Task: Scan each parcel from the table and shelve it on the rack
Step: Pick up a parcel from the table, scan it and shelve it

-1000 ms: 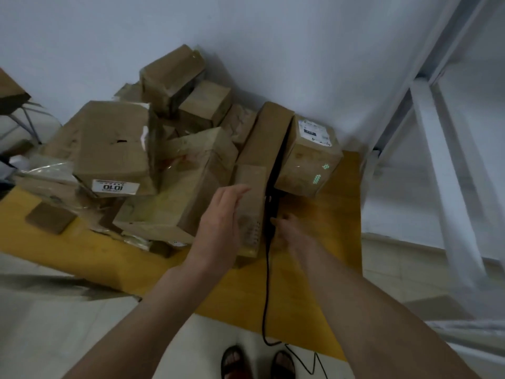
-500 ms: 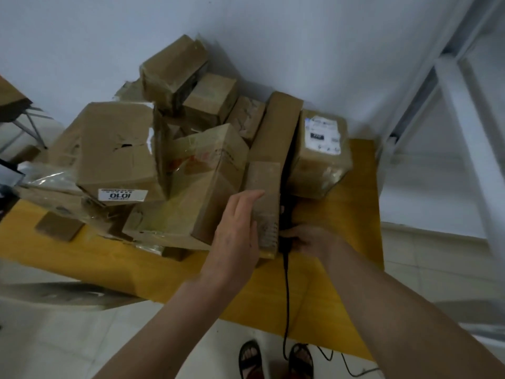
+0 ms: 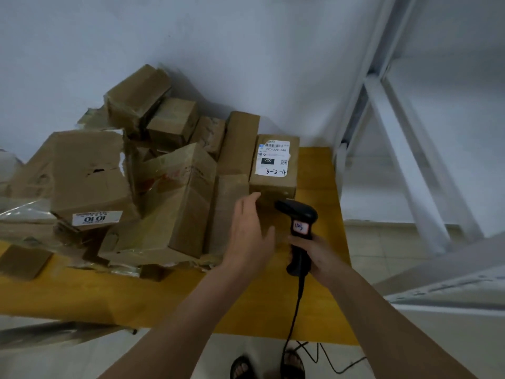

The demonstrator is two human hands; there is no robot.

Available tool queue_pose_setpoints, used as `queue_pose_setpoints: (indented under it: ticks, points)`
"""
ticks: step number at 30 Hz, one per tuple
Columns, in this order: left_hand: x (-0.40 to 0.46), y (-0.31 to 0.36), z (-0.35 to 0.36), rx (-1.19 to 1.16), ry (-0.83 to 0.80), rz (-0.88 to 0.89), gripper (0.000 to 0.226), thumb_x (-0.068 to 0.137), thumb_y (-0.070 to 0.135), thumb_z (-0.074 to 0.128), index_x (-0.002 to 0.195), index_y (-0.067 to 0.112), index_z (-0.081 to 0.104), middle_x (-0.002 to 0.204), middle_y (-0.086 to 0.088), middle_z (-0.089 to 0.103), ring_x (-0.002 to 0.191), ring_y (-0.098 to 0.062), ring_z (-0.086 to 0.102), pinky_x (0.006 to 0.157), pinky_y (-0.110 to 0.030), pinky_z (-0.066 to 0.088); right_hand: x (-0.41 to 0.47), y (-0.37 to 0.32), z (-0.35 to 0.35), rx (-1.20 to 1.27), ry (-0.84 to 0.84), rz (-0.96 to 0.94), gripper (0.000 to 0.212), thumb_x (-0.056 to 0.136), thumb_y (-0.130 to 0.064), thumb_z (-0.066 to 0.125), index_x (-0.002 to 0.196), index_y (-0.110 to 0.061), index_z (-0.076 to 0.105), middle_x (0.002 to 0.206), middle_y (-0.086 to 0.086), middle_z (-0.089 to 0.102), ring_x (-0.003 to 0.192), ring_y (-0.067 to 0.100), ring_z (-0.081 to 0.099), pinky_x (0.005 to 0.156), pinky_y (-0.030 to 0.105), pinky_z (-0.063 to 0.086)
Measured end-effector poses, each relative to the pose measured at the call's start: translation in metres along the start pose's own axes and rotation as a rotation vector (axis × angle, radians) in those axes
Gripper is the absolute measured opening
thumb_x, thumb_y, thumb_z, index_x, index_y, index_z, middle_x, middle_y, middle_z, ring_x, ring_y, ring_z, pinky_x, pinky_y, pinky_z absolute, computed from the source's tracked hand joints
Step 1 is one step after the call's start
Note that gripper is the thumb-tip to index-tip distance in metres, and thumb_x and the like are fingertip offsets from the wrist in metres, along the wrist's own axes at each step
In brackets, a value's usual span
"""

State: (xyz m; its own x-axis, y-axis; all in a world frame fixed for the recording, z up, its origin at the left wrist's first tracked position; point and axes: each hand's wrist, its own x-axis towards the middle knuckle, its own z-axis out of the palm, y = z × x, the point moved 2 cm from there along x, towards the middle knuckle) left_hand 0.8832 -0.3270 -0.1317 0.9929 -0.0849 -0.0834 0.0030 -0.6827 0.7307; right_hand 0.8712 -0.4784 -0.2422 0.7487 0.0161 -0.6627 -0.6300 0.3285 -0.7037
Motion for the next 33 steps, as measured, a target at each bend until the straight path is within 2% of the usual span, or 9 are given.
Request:
queue_pose_setpoints:
  ticks: [5, 9, 12, 18, 22, 26, 30, 33]
  points:
    - [0.053, 0.019, 0.041, 0.034, 0.009, -0.138, 0.080, 0.079, 0.017, 0.077, 0.143, 0.016, 0.029, 0.149, -0.002, 0.028, 0.140, -0.020, 0.025, 0.111, -0.035, 0.031, -0.007, -0.030, -0.010, 0.001, 0.116, -0.127, 0.023, 0.086, -0.008, 0.066, 0.107, -0.015, 0.060, 0.071, 0.003, 0.063, 0.066, 0.020, 0.059, 0.067, 0.034, 0.050]
    - [0.092, 0.016, 0.071, 0.072, 0.004, -0.274, 0.092, 0.074, 0.024, 0.081, 0.145, 0.012, 0.024, 0.150, -0.008, 0.025, 0.140, -0.025, 0.021, 0.110, -0.037, 0.032, -0.004, -0.052, -0.014, -0.018, 0.215, -0.207, 0.021, 0.082, -0.005, 0.067, 0.100, -0.012, 0.060, 0.075, 0.008, 0.063, 0.067, 0.021, 0.059, 0.069, 0.035, 0.050]
    - [0.112, 0.007, 0.087, 0.137, 0.016, -0.346, 0.105, 0.071, 0.034, 0.083, 0.149, 0.010, 0.017, 0.155, -0.011, 0.017, 0.144, -0.029, 0.013, 0.116, -0.043, 0.027, -0.001, -0.060, -0.019, -0.053, 0.263, -0.202, 0.017, 0.080, -0.002, 0.066, 0.094, -0.010, 0.060, 0.072, 0.011, 0.059, 0.065, 0.024, 0.056, 0.065, 0.036, 0.048]
    - [0.144, -0.006, 0.096, 0.332, 0.080, -0.307, 0.120, 0.064, 0.063, 0.078, 0.151, 0.009, 0.014, 0.159, -0.014, 0.011, 0.147, -0.031, 0.005, 0.120, -0.045, 0.006, -0.008, -0.062, -0.028, -0.047, 0.306, -0.201, 0.013, 0.081, -0.002, 0.064, 0.083, -0.013, 0.058, 0.065, 0.009, 0.055, 0.060, 0.022, 0.052, 0.064, 0.037, 0.045]
    - [0.159, -0.010, 0.099, 0.410, 0.083, -0.323, 0.126, 0.062, 0.075, 0.069, 0.151, 0.006, 0.013, 0.160, -0.019, 0.004, 0.148, -0.034, -0.002, 0.119, -0.045, 0.004, -0.015, -0.063, -0.028, -0.037, 0.283, -0.203, 0.015, 0.081, -0.002, 0.063, 0.084, -0.015, 0.058, 0.062, 0.006, 0.055, 0.059, 0.020, 0.053, 0.064, 0.037, 0.046]
    - [0.163, -0.021, 0.103, 0.532, 0.047, -0.249, 0.123, 0.066, 0.082, 0.060, 0.150, 0.004, 0.014, 0.160, -0.021, 0.001, 0.148, -0.035, -0.008, 0.118, -0.047, 0.002, -0.019, -0.063, -0.029, -0.032, 0.280, -0.205, 0.017, 0.082, -0.003, 0.064, 0.092, -0.015, 0.058, 0.065, 0.008, 0.056, 0.060, 0.020, 0.053, 0.064, 0.035, 0.047]
    - [0.161, -0.023, 0.108, 0.526, 0.018, -0.225, 0.118, 0.065, 0.082, 0.060, 0.147, 0.012, 0.014, 0.159, -0.024, -0.003, 0.147, -0.040, -0.007, 0.117, -0.053, 0.006, -0.025, -0.062, -0.029, -0.014, 0.292, -0.202, 0.021, 0.083, -0.003, 0.064, 0.101, -0.012, 0.058, 0.070, 0.009, 0.055, 0.062, 0.019, 0.053, 0.062, 0.032, 0.047]
    - [0.161, -0.019, 0.109, 0.427, 0.038, -0.292, 0.109, 0.062, 0.072, 0.070, 0.141, 0.018, 0.019, 0.153, -0.023, 0.012, 0.139, -0.041, 0.016, 0.109, -0.053, 0.025, -0.031, -0.059, -0.029, -0.031, 0.287, -0.212, 0.019, 0.083, -0.004, 0.065, 0.099, -0.011, 0.058, 0.069, 0.009, 0.055, 0.061, 0.019, 0.053, 0.060, 0.031, 0.047]
